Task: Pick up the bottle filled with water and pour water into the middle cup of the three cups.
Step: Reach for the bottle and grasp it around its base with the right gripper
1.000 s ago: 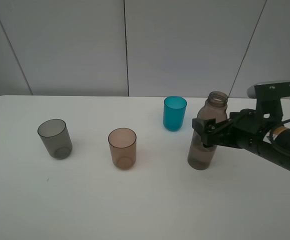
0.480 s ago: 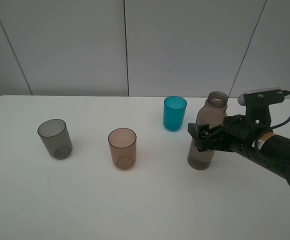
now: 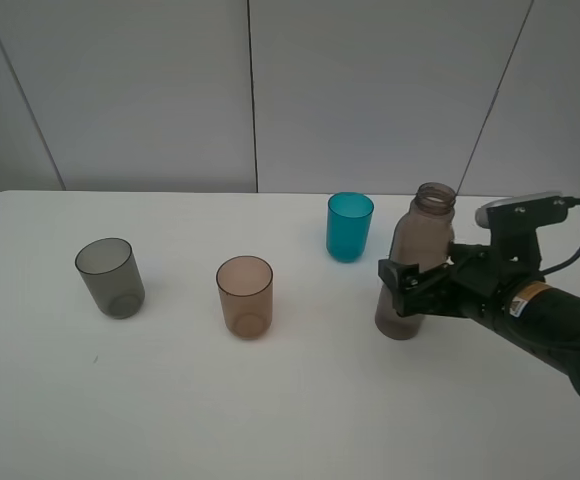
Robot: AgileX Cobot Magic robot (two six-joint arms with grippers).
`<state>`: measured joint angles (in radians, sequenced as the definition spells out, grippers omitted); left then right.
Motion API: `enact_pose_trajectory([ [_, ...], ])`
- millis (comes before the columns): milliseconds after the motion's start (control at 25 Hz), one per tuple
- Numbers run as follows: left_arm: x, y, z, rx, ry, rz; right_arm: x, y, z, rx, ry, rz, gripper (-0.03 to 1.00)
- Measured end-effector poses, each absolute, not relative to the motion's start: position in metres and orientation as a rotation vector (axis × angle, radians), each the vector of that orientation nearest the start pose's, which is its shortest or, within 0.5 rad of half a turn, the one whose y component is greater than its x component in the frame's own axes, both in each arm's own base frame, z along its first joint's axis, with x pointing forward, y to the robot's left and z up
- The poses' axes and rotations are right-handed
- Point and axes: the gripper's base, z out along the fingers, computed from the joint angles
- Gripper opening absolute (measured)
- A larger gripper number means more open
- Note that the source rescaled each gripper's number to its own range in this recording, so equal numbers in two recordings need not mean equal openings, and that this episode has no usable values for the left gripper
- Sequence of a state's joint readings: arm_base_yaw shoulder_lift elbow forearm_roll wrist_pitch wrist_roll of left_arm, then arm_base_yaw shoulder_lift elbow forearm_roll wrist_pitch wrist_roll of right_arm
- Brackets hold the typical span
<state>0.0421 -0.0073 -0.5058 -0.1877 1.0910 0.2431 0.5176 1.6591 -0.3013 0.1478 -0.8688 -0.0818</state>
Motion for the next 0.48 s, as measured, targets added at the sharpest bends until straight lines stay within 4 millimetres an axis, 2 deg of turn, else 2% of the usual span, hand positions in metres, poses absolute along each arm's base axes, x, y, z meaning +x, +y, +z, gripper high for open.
enact_pose_trajectory([
  [200,-0.008,-0.015,0.278,0.219,2.036,-0.048,0.216,0.111,0.119,-0.43,1.953,0.222,1.0],
  [480,-0.008,-0.015,0.278,0.219,2.036,-0.048,0.219,0.112,0.12,-0.371,1.901,0.255,1.0],
])
